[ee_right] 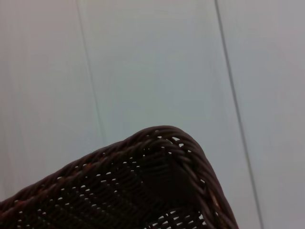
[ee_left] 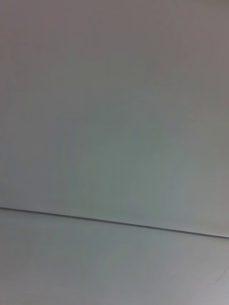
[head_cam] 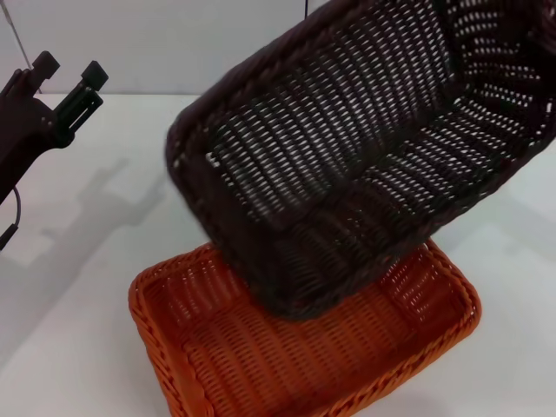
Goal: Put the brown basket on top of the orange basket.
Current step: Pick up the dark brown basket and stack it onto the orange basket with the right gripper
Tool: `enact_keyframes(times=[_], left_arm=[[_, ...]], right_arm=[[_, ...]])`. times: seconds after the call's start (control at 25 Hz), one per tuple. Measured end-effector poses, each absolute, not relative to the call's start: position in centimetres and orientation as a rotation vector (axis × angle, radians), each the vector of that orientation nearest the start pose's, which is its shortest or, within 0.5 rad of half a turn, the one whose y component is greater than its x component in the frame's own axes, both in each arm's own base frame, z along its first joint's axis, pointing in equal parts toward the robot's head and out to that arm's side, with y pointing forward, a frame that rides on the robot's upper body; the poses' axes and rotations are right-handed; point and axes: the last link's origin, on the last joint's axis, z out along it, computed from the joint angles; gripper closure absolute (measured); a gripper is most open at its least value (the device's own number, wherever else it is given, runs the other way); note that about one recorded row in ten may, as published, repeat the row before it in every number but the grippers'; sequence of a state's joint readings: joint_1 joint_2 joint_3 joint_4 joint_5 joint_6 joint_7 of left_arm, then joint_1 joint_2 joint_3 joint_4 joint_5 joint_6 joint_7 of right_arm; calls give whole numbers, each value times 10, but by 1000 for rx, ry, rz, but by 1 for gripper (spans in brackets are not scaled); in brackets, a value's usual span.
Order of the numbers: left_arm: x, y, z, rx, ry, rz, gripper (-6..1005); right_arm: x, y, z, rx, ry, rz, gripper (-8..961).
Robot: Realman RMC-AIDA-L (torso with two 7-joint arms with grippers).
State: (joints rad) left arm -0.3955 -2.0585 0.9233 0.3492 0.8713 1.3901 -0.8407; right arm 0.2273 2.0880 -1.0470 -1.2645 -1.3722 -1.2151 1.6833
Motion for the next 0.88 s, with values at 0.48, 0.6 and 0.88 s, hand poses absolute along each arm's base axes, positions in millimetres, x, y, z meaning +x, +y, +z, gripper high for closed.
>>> enact_keyframes(times=[0.48, 0.6, 0.88], left_arm=[[-293, 342, 40, -1820, -525, -1136, 187], [-293, 343, 40, -1820, -525, -1136, 187], [-298, 341, 38, -1808, -530, -1105, 187]], right_arm=[[184, 315, 56, -2240, 578, 1042, 744], [182, 309, 50, -2262, 580, 1039, 741], [180, 289, 42, -2286, 593, 1047, 734]])
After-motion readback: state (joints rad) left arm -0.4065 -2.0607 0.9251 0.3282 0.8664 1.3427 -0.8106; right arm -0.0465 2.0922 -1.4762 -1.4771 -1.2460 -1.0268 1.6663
